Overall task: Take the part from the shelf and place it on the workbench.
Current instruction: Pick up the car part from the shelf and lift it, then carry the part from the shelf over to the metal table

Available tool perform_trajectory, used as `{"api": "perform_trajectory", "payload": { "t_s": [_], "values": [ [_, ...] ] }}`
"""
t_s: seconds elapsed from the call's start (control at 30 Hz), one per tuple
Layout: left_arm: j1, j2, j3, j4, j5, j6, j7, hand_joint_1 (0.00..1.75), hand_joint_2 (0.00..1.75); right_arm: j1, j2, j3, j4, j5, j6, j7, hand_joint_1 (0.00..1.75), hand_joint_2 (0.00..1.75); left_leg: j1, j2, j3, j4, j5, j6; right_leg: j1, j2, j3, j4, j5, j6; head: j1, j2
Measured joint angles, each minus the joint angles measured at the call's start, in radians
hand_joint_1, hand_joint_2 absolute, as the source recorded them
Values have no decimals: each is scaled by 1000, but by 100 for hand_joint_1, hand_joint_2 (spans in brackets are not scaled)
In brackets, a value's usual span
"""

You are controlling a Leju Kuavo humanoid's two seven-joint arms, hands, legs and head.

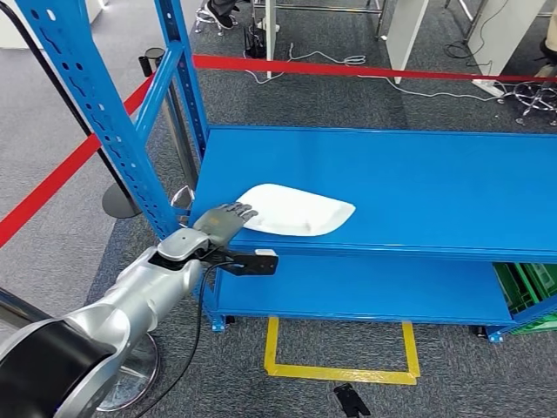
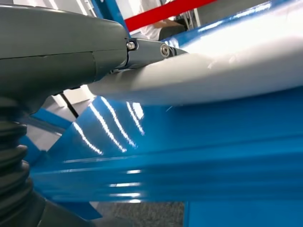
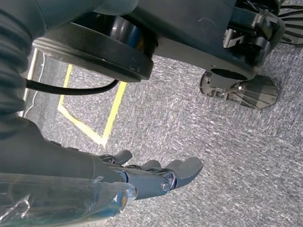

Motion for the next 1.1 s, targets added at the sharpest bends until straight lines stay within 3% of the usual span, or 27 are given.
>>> {"api": "perform_trajectory", "payload": {
  "t_s": [0.1,0.17,0.23,0.37,1.1],
  "values": [
    [6,6,2,1,1,2,6,140,175,0,0,0,0,1,0,2,0,175,0,0,0,0,0,0,0,0,0,0,0,0,0,0],
    [9,9,3,1,2,4,11,150,175,0,0,0,0,1,0,3,0,175,0,0,0,0,0,0,0,0,0,0,0,0,0,0],
    [10,12,3,1,3,6,14,150,175,1,0,0,0,1,0,4,0,175,0,0,0,0,0,0,0,0,0,0,0,0,0,0],
    [9,16,4,1,5,14,17,175,175,1,0,0,0,1,0,5,0,175,0,0,0,0,0,0,0,0,1,0,0,0,0,0],
    [8,20,5,1,8,21,27,175,175,9,0,-1,0,1,0,5,0,175,0,0,6,0,0,0,0,0,5,0,0,0,0,0]
  ]
}}
